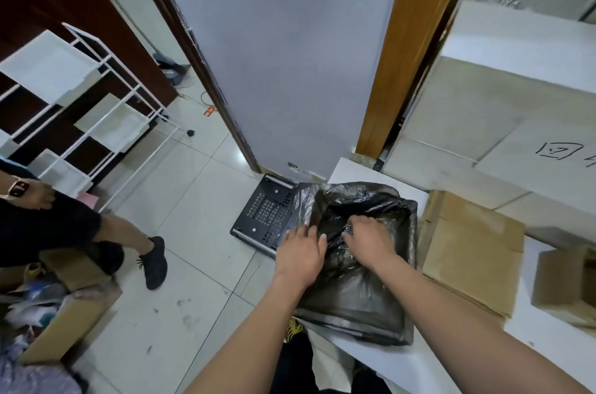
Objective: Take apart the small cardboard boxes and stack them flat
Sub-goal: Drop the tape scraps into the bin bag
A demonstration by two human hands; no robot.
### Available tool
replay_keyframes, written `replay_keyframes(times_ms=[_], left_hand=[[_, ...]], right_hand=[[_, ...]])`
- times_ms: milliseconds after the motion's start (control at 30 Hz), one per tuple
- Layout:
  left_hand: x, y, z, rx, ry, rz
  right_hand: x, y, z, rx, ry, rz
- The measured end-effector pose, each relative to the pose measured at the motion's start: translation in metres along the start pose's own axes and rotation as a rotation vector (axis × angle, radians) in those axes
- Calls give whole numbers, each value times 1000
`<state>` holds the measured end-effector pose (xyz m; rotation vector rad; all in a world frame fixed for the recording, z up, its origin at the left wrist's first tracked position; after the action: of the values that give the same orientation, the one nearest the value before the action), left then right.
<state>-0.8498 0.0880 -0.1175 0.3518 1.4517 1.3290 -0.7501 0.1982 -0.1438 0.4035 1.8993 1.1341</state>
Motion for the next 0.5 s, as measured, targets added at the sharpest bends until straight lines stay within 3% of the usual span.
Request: replay_keyframes(times_ms=[167, 500], left_hand=[[-16, -18, 17, 28, 6, -45], [-55, -37, 100, 34, 17, 10]], right_hand=[[-39, -6, 19, 19, -36, -128], [-115, 6, 93, -40, -76, -117]])
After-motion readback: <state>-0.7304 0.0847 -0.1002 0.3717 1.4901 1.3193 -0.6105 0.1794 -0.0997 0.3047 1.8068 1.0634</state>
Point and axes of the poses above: each hand's wrist, its own x-axis towards the middle knuckle, its own y-axis out of the back of the hand, z = x × y, the point moved 10 cm from there along x, towards the middle knuckle, and after that the axes turned 6 degrees about -z, right-handed, at the moved point
